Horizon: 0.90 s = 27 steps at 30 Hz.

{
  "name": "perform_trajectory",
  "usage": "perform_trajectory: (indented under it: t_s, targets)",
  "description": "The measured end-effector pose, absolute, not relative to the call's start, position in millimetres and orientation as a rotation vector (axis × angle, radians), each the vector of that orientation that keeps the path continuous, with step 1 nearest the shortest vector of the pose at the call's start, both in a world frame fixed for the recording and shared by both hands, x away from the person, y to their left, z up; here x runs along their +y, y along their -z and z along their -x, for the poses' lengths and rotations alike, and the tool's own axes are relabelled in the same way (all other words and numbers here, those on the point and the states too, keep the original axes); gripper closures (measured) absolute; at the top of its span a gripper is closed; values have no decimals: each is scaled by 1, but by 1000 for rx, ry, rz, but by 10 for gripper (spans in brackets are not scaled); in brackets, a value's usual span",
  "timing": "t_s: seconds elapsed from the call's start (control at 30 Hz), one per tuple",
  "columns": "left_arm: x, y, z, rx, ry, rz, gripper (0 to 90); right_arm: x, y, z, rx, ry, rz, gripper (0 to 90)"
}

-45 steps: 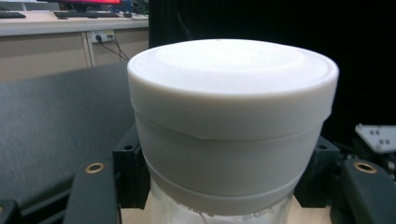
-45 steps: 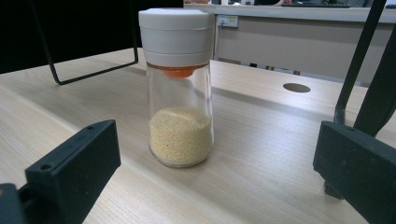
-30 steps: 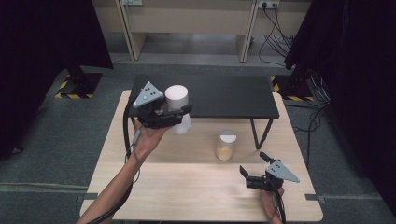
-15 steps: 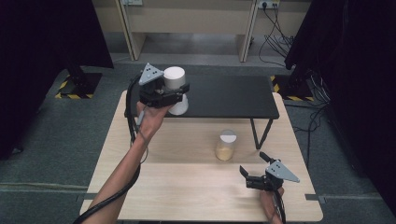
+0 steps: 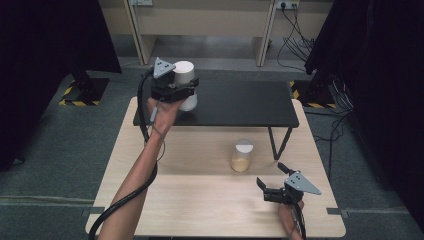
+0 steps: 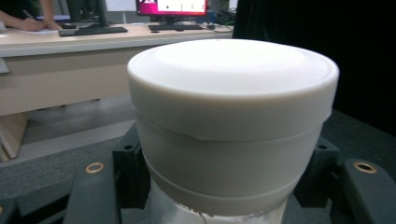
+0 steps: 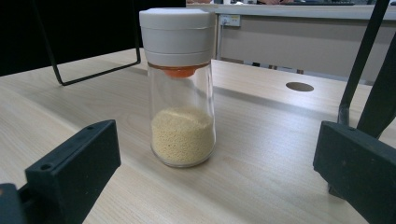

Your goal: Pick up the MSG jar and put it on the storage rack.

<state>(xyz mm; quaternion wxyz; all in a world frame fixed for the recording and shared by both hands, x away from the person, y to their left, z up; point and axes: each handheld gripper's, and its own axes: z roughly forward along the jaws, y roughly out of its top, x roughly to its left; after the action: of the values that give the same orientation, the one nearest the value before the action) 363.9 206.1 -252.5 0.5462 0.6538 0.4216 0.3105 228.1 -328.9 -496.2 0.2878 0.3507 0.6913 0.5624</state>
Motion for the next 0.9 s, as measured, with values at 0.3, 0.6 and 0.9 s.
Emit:
perform_trajectory:
  t_s: [0.3,0.6,0.9]
  targets:
    - [206,264,-370,1058,-772,-1519,351,-329,497,-228,1844,-1508,-938,6]
    - [207,272,-372,1070,-796,-1515,351,-330,496,-229,1847,-1508,-940,6]
    - [207,274,-370,1045,-808,-1534,342,-329,496,-229,1849,-1505,-938,6]
